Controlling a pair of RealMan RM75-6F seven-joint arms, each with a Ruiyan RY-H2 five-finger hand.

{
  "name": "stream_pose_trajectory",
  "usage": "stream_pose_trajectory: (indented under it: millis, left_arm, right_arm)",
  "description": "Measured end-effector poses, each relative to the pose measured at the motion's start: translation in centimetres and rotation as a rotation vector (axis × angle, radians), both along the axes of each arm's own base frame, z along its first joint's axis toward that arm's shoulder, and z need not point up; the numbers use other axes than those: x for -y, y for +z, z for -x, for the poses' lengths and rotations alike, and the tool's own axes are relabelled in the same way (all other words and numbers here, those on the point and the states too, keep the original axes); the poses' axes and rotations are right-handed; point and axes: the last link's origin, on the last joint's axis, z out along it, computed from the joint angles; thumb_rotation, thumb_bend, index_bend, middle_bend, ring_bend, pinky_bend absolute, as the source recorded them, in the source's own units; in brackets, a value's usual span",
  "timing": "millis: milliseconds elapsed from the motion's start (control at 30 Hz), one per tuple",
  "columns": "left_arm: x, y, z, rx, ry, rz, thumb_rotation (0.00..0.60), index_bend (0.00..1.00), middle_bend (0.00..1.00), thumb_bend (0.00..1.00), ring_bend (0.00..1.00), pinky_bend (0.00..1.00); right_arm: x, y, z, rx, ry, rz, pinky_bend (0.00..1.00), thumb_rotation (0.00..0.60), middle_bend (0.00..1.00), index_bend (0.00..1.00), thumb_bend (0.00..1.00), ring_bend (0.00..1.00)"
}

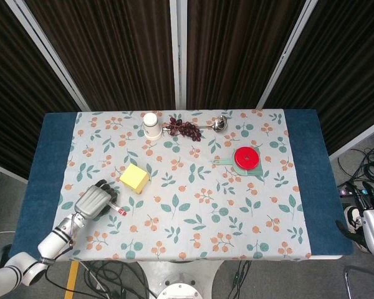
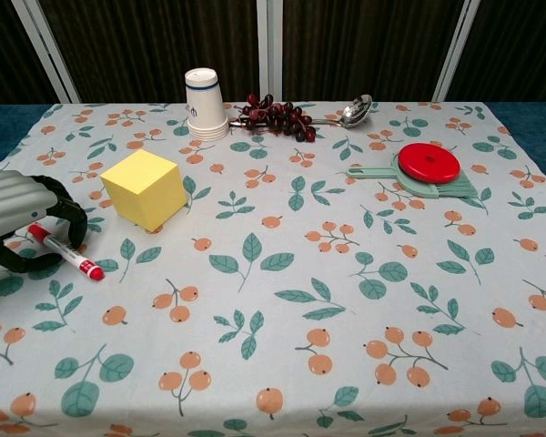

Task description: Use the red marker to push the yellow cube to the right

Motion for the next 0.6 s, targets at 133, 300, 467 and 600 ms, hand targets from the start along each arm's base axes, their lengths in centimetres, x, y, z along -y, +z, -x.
stream_pose_trajectory:
  millis: [133, 300, 467, 600]
  left_arm:
    - [-0.02, -0.07, 0.04, 0.002, -0.002, -0.005, 0.6, 0.54, 0.58, 0.42, 0.38, 0.24]
    - [-0.03, -0.14, 0.05, 0.004, -0.006, -0.008, 0.6, 0.55, 0.59, 0.42, 0.4, 0.24]
    - [-0.07, -0.27, 0.14, 0.005, -0.006, -0.011, 0.6, 0.56, 0.61, 0.42, 0.41, 0.24]
    - [-0.07, -0.4, 0.23, 0.006, -0.008, -0.014, 0.6, 0.56, 0.61, 0.42, 0.41, 0.24]
  right_arm:
    - [-0.01, 0.01, -0.01, 0.0, -0.001, 0.002, 0.12, 0.6, 0.2, 0.08, 0.12, 0.03]
    - [-0.02, -0.02, -0.03, -0.001, -0.002, 0.001, 0.12, 0.6, 0.2, 0.08, 0.12, 0.03]
    - [-0.03, -0.01, -0.02, -0.002, -0.005, 0.002, 0.12, 0.6, 0.2, 0.08, 0.12, 0.03]
    - [-0.04, 0.01, -0.03, -0.004, -0.006, 0.001, 0.12, 0.6, 0.2, 0.07, 0.12, 0.03]
